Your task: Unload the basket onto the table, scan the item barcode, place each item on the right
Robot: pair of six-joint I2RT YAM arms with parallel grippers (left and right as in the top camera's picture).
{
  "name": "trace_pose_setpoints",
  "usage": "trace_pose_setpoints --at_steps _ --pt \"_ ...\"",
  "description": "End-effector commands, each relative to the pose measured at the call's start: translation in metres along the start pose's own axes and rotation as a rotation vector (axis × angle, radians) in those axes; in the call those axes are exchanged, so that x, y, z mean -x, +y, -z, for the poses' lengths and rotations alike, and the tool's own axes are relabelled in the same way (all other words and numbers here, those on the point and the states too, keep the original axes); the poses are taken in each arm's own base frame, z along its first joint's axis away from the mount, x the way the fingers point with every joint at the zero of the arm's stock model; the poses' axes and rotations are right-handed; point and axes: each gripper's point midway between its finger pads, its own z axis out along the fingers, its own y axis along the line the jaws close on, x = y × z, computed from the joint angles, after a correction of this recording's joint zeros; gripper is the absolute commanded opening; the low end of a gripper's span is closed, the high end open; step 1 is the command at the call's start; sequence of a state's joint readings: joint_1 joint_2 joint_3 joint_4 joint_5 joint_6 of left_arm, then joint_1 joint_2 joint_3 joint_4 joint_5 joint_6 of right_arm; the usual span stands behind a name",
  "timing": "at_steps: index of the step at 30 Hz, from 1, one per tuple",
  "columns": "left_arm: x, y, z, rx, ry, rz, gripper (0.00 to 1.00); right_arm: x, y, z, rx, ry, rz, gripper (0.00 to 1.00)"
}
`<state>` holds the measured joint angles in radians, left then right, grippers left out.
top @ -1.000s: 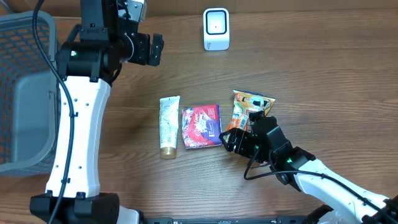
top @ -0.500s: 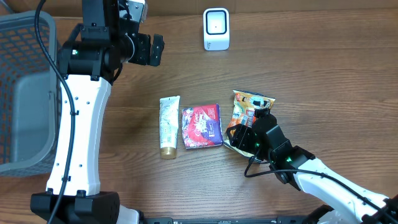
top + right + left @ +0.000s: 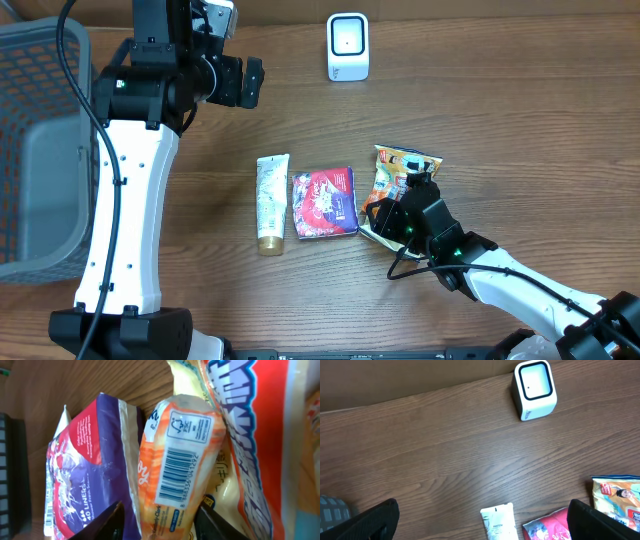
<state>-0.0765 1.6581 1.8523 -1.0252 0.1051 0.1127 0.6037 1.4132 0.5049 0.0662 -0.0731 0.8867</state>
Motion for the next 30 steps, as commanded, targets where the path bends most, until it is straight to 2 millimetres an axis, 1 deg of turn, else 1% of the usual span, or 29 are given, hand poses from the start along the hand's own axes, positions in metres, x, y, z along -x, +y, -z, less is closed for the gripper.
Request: trace_pose_setpoints --at_steps 1,3,9,10,12,13,16,18,21,25,29,30 --pt "0.003 0.001 0.000 -0.010 -0.007 -0.019 1.00 0.008 0.009 0.000 0.016 -0.024 0.004 0.38" --pt "0.003 0.001 0.000 -0.010 -0.007 -0.019 1.00 0.008 0.009 0.000 0.016 -0.024 0.004 0.34" --pt "0.002 0.000 0.000 -0.010 -0.003 -0.018 1.00 0.007 0.008 0.000 0.011 -0.020 0.004 0.31" --pt "0.001 0.000 0.000 -0.011 0.002 -0.018 0.99 0.007 0.008 0.000 0.011 -0.020 0.004 0.33" --pt "0.000 0.000 0.000 -0.011 0.005 -0.017 1.00 0.007 0.008 0.000 0.011 -0.021 0.004 0.52" --pt "0.000 0.000 0.000 -0.011 0.007 -0.017 1.00 0.007 0.008 0.000 0.011 -0.020 0.003 0.55" --pt "0.000 0.002 0.000 0.001 0.008 -0.017 1.00 0.007 0.008 0.000 0.011 -0.020 -0.001 0.56" --pt "-0.001 0.005 0.000 0.016 0.010 -0.017 1.00 0.007 0.008 0.000 0.010 -0.019 -0.001 0.56" --pt "-0.001 0.006 0.000 0.023 0.011 -0.017 1.00 0.005 0.006 0.000 0.001 -0.014 -0.031 0.48" --pt "-0.001 0.009 0.000 0.041 0.014 -0.017 1.00 0.002 0.001 -0.002 -0.015 -0.003 -0.090 0.41" --pt "-0.001 0.009 0.000 0.041 0.013 -0.017 1.00 0.000 -0.002 -0.005 -0.025 0.004 -0.138 0.39" --pt "-0.001 0.009 0.000 0.041 0.013 -0.017 1.00 0.000 -0.002 -0.006 -0.027 0.005 -0.139 0.35"
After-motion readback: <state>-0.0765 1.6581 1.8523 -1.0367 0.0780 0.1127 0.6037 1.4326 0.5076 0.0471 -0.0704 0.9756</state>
